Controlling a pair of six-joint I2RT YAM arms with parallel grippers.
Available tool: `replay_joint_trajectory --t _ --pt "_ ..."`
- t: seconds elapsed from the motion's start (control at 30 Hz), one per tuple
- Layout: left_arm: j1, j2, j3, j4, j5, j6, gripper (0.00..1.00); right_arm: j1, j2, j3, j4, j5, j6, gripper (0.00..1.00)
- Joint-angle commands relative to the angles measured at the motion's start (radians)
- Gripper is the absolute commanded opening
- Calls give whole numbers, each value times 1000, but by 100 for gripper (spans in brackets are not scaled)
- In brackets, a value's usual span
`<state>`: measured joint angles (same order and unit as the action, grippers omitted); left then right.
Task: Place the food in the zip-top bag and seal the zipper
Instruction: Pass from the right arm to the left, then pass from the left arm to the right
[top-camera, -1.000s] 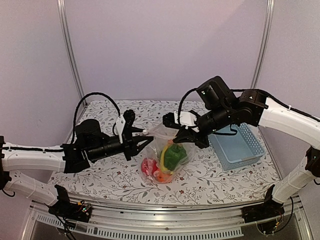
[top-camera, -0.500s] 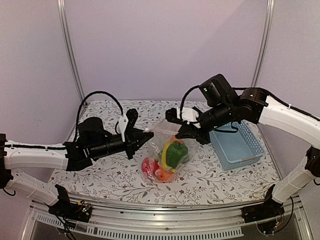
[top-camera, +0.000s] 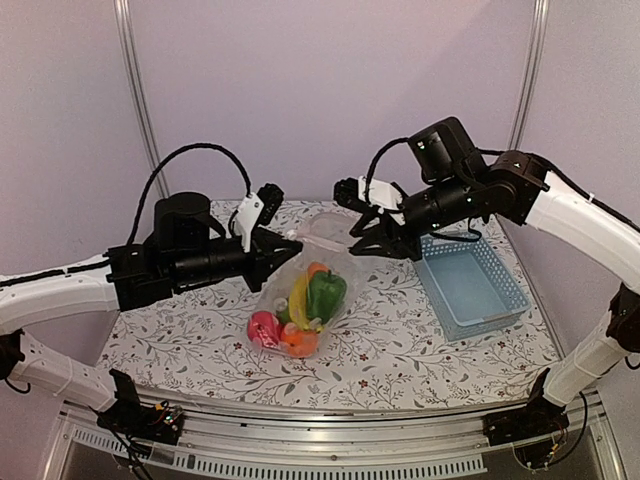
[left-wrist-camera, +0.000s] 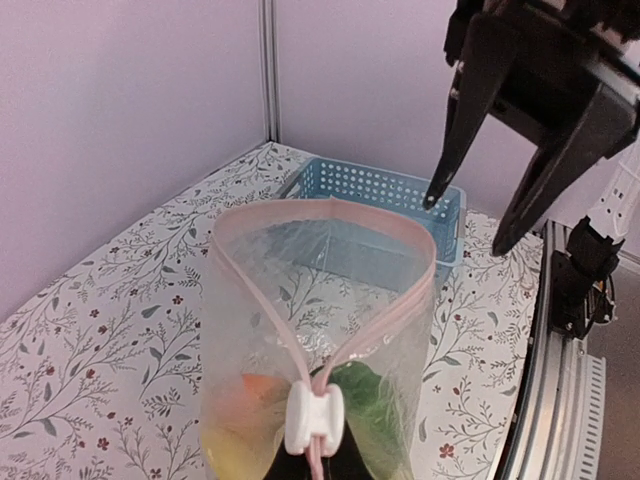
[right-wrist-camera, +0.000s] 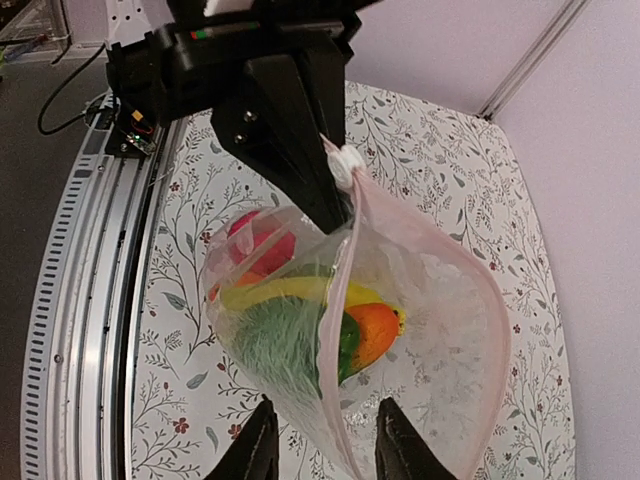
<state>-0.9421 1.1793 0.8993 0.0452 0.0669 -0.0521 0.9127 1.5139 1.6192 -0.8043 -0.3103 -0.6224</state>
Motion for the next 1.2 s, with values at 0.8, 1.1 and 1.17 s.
replay_joint_trajectory --t 0.8,1.1,1.17 --pt "-68 -55 132 -333 -31 23 7 52 256 230 33 -247 -100 64" --pt "-70 -90 111 -304 -54 19 11 66 294 234 51 -176 -64 35" --pt "-71 -97 94 -292 -59 18 11 66 296 234 57 -158 -52 25"
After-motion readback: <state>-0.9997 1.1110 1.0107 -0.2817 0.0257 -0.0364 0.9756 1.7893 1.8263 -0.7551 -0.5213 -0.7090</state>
